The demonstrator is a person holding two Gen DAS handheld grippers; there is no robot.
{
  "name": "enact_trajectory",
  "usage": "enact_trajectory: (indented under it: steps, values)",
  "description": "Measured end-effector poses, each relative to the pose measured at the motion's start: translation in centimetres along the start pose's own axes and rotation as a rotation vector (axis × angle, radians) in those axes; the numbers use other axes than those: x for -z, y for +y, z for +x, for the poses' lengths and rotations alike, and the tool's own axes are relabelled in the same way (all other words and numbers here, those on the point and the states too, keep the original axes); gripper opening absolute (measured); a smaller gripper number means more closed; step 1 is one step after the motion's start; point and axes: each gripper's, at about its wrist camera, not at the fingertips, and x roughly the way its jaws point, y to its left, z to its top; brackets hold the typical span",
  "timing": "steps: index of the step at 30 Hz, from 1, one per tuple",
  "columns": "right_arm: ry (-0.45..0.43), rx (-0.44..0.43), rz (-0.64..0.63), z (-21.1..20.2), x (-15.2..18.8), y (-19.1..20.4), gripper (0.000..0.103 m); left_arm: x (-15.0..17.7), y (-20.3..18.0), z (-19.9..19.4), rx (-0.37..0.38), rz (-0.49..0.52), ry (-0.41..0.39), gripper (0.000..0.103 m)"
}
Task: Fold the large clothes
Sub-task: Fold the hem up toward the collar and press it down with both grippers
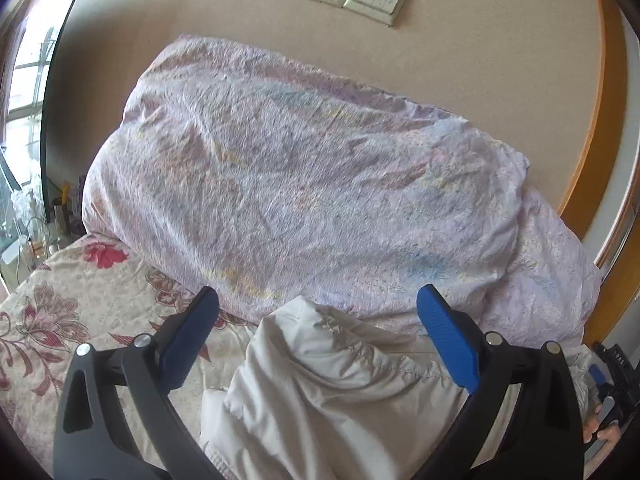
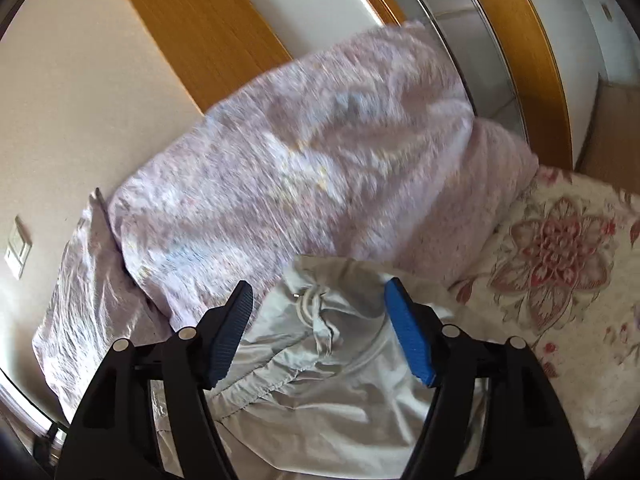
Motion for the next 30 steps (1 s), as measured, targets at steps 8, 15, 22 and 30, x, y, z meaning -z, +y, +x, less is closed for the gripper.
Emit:
enact_trajectory:
  steps: [8,15,22,30]
  values:
    - [0.106,-0.131,-0.557,-3.1,6.2,7.9,0.070,4.4,-5.6,-4.8,0.012,0.201,0.019,0.101]
    - [0.201,-0.100,-0.581,-1.4,8.6,8.7,0.070,7.0,-8.9,-2.2,-0.018,0.295,0.097,0.101]
    - [0.322,0.013,-0.524,3.4,10.5,7.6,0.070,8.7,-9.8,2.8,-0.158,0.372,0.172,0.101]
    - [0.345,0.043,-0.478,5.4,12.1,6.5,0.076,9.5,-8.5,6.7,-0.181,0.312,0.245,0.101]
